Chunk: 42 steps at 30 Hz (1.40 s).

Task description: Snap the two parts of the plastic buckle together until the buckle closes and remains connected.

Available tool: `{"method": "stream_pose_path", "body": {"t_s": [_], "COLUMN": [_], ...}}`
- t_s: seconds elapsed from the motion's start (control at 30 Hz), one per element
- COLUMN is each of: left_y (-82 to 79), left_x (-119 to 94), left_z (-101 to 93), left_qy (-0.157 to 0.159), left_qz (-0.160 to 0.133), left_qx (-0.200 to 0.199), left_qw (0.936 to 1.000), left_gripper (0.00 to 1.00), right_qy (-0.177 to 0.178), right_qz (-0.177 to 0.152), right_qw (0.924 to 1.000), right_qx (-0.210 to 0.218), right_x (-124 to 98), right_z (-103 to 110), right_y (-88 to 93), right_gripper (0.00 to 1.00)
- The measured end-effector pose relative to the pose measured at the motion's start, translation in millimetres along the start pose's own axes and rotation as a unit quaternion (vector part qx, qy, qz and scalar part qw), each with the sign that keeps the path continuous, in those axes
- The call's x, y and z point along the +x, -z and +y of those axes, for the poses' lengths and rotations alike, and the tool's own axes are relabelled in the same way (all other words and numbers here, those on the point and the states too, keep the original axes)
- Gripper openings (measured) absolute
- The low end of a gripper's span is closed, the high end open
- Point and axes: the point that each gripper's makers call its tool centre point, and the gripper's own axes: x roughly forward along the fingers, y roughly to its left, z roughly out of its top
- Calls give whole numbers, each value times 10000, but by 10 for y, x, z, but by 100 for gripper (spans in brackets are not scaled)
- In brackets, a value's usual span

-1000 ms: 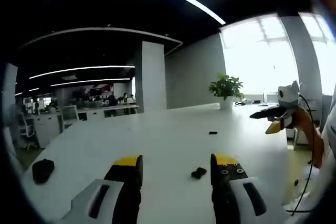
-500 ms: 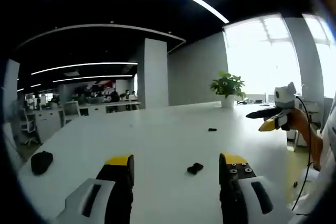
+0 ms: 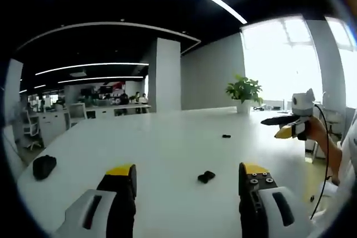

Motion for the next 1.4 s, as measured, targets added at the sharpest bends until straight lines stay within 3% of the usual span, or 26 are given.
{"method": "stream_pose_path", "body": {"t_s": [0.63,1.4], "left_y": [251,296], "left_x": [14,11], "left_z": [104,82], "left_qy": [-158,-189], "left_qz": [337,456], "left_qx": [-173,-162], "left_qw": [9992,9986], "left_gripper": [86,89], "right_qy": [-52,-71], "right_qz": [-48,54], "right_qw": [9998,9999], "right_qx": [-201,-134], "right_x": [169,483], "right_z": [-159,-397], "right_y": [-139,-151], "right_gripper": [100,100]}}
